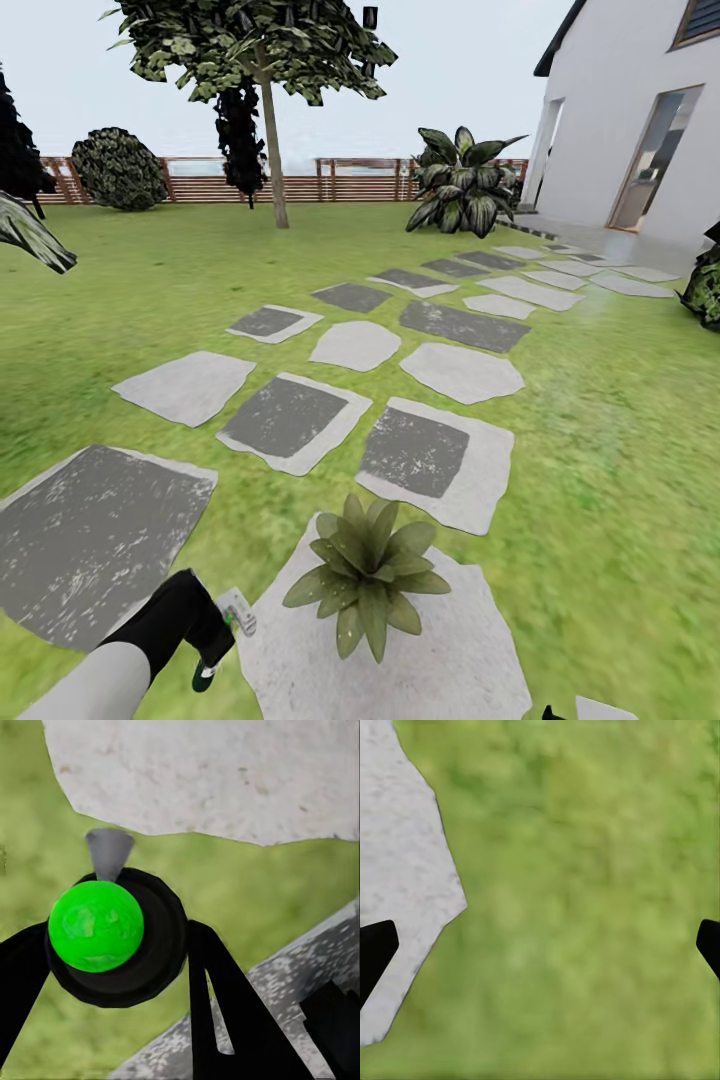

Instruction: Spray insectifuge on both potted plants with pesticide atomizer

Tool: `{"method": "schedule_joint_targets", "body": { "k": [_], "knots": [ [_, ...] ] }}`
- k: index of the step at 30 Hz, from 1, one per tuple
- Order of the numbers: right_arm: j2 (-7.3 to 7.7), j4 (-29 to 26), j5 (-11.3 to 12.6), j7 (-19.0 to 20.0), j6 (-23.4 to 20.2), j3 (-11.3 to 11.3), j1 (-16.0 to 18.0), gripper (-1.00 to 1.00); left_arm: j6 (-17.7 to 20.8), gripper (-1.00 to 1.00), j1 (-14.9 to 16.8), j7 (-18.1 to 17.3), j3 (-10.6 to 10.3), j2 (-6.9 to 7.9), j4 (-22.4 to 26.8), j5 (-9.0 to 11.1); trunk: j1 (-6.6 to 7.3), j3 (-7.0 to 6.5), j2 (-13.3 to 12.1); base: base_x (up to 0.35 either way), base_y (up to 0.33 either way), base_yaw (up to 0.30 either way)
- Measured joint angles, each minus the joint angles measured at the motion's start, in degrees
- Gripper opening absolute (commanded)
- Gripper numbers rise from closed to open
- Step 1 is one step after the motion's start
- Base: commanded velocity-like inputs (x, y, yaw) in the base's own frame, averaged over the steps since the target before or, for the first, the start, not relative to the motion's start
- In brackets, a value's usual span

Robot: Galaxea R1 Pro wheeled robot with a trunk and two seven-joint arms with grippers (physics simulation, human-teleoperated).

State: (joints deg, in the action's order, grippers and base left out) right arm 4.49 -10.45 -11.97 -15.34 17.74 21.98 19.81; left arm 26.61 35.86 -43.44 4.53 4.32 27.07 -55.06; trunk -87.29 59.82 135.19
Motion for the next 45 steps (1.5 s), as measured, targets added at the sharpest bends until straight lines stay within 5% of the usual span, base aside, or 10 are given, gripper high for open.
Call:
{"method": "schedule_joint_targets", "body": {
  "k": [8,16,24,45],
  "knots": [
    [-0.03,0.0,0.0,0.0,0.0,0.0,0.0,1.0,4.6,-1.0,0.0,1.7,0.1,0.25,-0.2,0.4,0.0,0.04,0.0,0.0,0.0,0.033],
    [-0.06,0.0,0.0,0.0,0.0,0.0,0.0,1.0,5.2,-1.0,0.1,1.6,0.0,0.34,0.2,0.7,0.0,0.45,0.0,0.0,0.0,0.206],
    [0.05,0.0,-0.1,0.0,0.0,0.0,0.0,1.0,5.0,-1.0,0.0,1.8,-0.1,-0.46,0.5,4.9,0.0,0.68,0.0,-0.001,-0.179,0.089],
    [-0.24,0.0,-0.3,0.0,0.0,-0.1,0.0,1.0,5.5,-1.0,0.0,1.8,0.2,-1.45,4.0,5.2,0.0,1.14,0.0,-0.074,-0.257,0.113]
  ]
}}
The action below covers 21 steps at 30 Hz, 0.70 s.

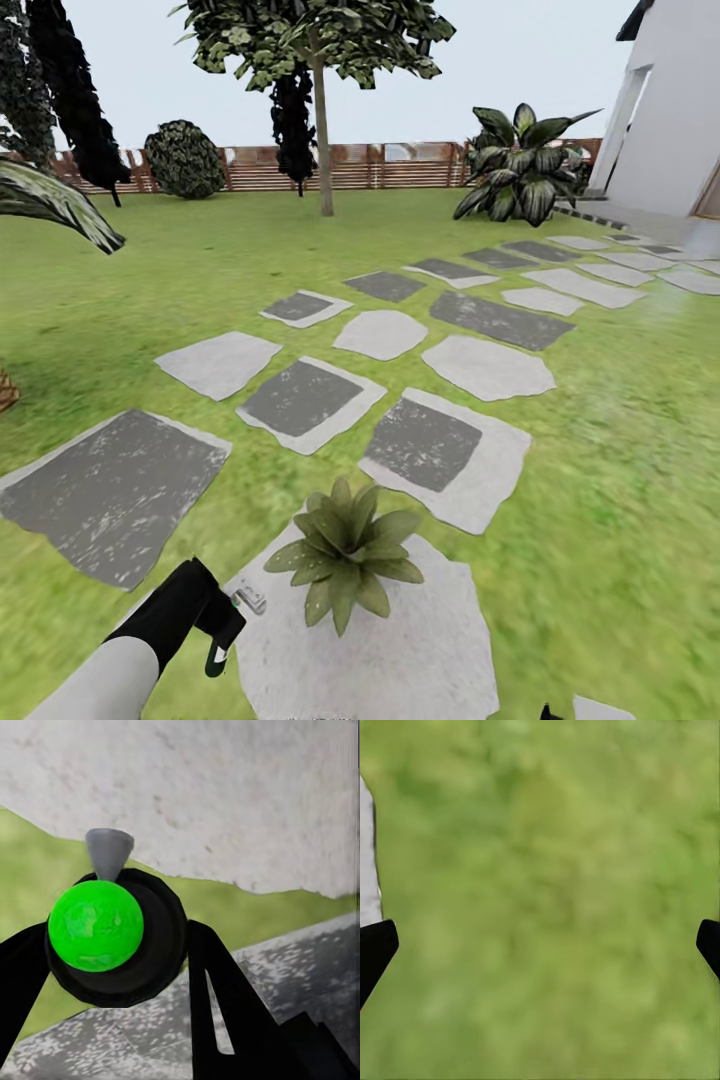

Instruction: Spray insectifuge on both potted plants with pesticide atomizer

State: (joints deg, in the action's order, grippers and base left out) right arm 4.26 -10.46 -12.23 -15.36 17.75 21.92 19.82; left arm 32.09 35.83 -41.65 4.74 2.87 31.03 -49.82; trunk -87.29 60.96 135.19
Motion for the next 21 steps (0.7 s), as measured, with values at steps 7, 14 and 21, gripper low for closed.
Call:
{"method": "schedule_joint_targets", "body": {
  "k": [7,14,21],
  "knots": [
    [-0.02,0.0,0.0,0.0,0.0,0.0,0.0,1.0,0.0,-1.0,0.0,0.0,0.1,0.03,0.1,0.0,0.0,0.33,0.0,0.0,-0.278,0.236],
    [-0.03,0.0,0.0,0.0,0.0,0.0,0.0,1.0,0.0,-1.0,0.0,0.0,0.0,-0.03,0.1,0.0,0.0,0.59,0.0,0.017,-0.279,0.234],
    [-0.2,-0.1,0.0,0.1,0.0,0.0,0.0,1.0,0.1,-1.0,0.0,0.0,0.0,-0.1,0.1,0.0,0.0,0.64,0.0,0.037,-0.279,0.034]
  ]
}}
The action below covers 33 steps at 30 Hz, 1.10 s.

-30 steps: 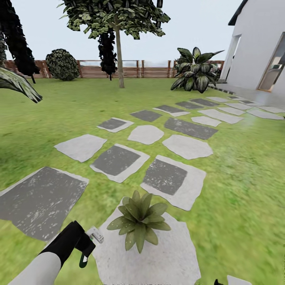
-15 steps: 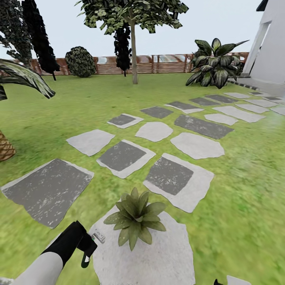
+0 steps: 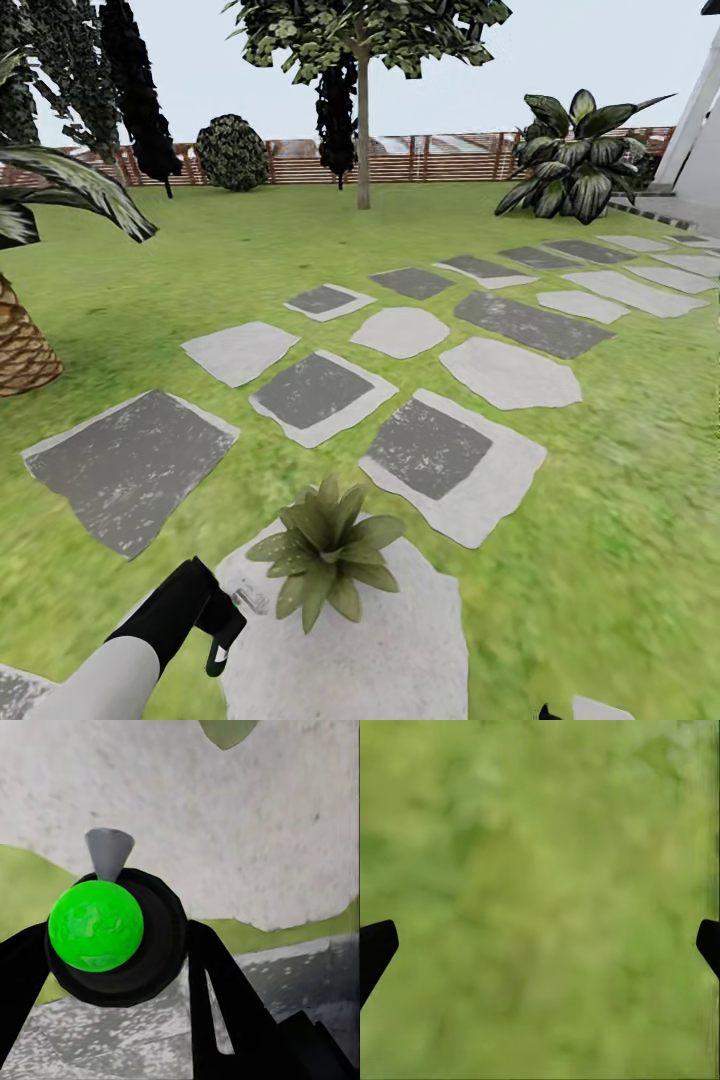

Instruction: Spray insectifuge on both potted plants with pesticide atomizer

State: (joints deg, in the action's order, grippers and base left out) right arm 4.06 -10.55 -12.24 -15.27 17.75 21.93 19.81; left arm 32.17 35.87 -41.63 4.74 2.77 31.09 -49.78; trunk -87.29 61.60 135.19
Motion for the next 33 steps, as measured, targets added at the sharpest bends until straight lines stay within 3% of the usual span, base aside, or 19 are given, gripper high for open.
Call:
{"method": "schedule_joint_targets", "body": {
  "k": [26,29,31,32,33],
  "knots": [
    [-0.18,0.0,0.0,-0.2,0.0,0.0,0.0,1.0,0.2,-1.0,0.0,0.0,0.0,0.14,0.0,0.2,0.0,1.03,0.0,0.0,-0.278,0.21],
    [-0.18,0.0,0.0,-0.2,0.0,0.0,0.0,1.0,0.2,-1.0,0.1,0.0,1.5,0.2,0.0,0.7,0.0,1.03,0.0,0.0,-0.261,0.26],
    [0.07,0.0,0.0,0.0,-0.1,0.0,0.0,1.0,6.4,-1.0,5.2,-14.5,0.8,1.48,0.1,-8.1,0.0,1.02,0.0,0.0,-0.088,0.087],
    [0.2,0.0,-0.1,0.1,-0.1,0.0,0.0,1.0,8.1,-1.0,6.4,-18.2,0.5,2.04,0.1,-10.3,0.0,1.03,0.0,0.0,-0.038,0.038],
    [0.28,0.0,-0.1,0.1,-0.1,0.0,0.0,1.0,8.7,-1.0,6.9,-19.7,0.4,2.47,0.2,-11.2,0.0,1.03,0.0,0.0,-0.008,0.008]
  ]
}}
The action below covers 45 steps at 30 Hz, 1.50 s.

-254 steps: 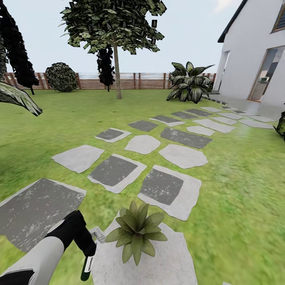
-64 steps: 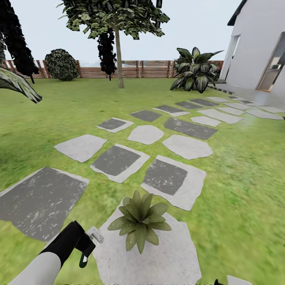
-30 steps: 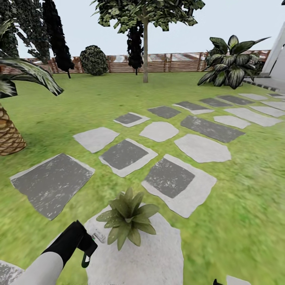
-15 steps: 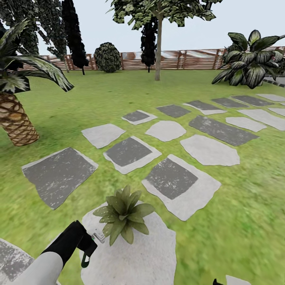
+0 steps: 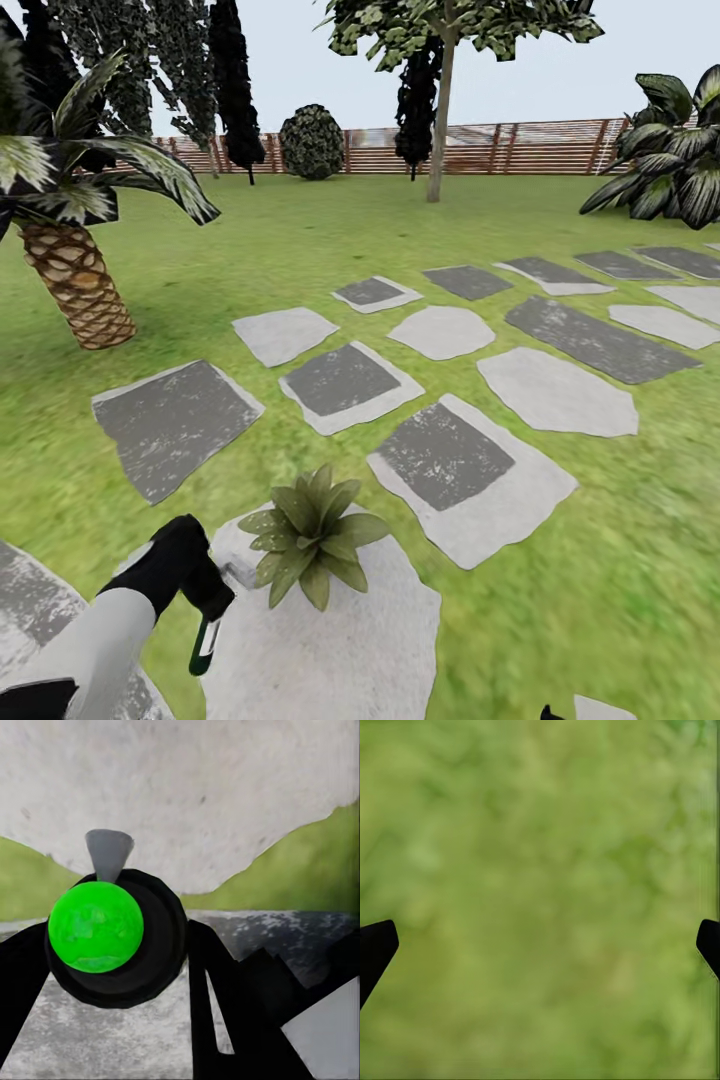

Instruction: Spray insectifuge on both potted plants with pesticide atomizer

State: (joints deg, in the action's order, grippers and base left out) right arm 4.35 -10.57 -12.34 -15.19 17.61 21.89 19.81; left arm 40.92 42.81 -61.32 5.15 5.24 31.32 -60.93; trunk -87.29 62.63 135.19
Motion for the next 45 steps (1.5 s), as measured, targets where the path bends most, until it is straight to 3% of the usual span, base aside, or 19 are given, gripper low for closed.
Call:
{"method": "schedule_joint_targets", "body": {
  "k": [1,3,10,22,35,45],
  "knots": [
    [0.18,0.0,-0.1,0.0,0.0,0.0,0.0,1.0,0.7,-1.0,0.6,-2.0,0.1,1.3,1.4,-1.0,0.0,0.0,0.0,0.0,-0.004,0.004],
    [0.23,0.1,-0.1,0.0,0.0,-0.1,0.0,1.0,0.7,-1.0,0.5,-2.7,0.3,2.27,2.3,-0.8,0.0,0.0,0.0,0.0,-0.001,0.001],
    [0.24,0.1,-0.1,0.0,0.0,0.0,0.0,1.0,0.7,-1.0,0.3,-2.9,0.5,1.13,2.5,-0.5,0.0,0.0,0.0,0.0,0.0,0.001],
    [0.2,0.0,0.0,0.0,0.1,0.0,0.0,1.0,0.5,-1.0,-0.3,-2.8,0.3,1.62,2.4,-0.6,0.0,0.0,0.0,0.01,-0.014,0.175],
    [0.24,0.0,0.0,0.0,0.1,0.0,0.0,1.0,0.5,-1.0,-0.2,-2.5,0.4,1.16,2.5,-0.5,0.01,0.0,0.0,0.178,-0.21,0.04],
    [0.24,0.0,0.0,-0.1,0.1,0.0,0.0,1.0,0.7,-1.0,-0.2,-2.6,0.7,1.14,2.5,-0.5,-0.02,0.0,0.0,-0.059,-0.267,0.203]
  ]
}}
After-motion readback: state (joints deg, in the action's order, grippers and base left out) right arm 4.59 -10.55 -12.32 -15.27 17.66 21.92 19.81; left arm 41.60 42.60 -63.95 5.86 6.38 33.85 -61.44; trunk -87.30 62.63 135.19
